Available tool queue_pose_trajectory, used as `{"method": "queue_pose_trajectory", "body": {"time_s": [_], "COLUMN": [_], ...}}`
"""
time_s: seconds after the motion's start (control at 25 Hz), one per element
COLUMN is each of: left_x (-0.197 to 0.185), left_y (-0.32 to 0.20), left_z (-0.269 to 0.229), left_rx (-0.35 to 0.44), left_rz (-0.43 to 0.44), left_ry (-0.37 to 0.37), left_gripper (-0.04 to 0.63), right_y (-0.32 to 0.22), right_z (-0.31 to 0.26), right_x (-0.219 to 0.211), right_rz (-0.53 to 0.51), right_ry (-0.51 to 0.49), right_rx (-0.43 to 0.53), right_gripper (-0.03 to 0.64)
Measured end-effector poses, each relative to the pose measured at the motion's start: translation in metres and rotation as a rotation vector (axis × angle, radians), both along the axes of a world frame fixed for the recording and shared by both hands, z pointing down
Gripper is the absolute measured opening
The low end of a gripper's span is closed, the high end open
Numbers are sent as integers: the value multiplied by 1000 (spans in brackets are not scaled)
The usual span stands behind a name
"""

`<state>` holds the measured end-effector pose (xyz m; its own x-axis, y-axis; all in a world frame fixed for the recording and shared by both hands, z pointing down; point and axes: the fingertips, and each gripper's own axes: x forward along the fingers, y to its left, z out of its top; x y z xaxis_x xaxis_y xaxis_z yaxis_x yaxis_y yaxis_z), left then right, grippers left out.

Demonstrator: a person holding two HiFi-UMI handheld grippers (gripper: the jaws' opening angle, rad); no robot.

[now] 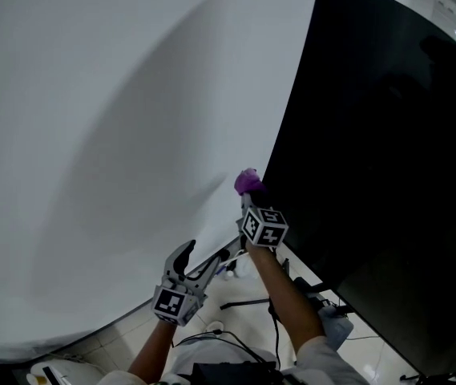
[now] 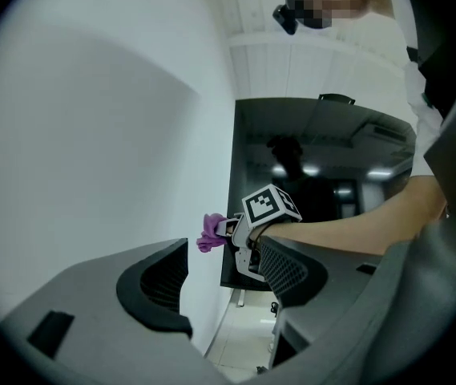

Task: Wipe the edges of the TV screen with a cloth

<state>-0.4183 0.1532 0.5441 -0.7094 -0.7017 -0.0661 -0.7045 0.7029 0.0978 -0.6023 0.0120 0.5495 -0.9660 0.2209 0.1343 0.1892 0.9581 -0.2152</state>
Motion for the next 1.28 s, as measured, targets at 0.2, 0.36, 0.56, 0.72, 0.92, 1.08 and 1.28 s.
{"method": "queue_pose_trajectory", "body": {"time_s": [0.2, 0.36, 0.56, 0.72, 0.92, 1.08, 1.28], "left_x": [3, 6, 4, -1, -9, -11, -8], "left_y": [-14, -19, -17, -14, -17, -18, -30], "left_z": [-22, -23, -35, -34, -62, -66, -84], "left_rx": [63, 62, 86, 56, 43, 28, 42], "left_rz": [12, 39, 48, 62, 85, 102, 128], "left_ry": [2, -22, -36, -81, -140, -164, -182], "left_gripper": [267, 267, 267, 267, 267, 267, 267], "right_y": [-3, 2, 6, 8, 9, 12, 15], "right_z": [-69, -136, -217, -274, -354, -405, -458], "right_x": [-4, -6, -13, -14, -16, -16, -12], "right_rz": [39, 53, 58, 68, 85, 101, 111], "right_ry": [-105, -226, -349, -416, -496, -523, -562], "right_rx": [-18, -21, -56, -4, 84, 96, 134], "right_gripper": [46, 46, 46, 46, 46, 46, 46]}}
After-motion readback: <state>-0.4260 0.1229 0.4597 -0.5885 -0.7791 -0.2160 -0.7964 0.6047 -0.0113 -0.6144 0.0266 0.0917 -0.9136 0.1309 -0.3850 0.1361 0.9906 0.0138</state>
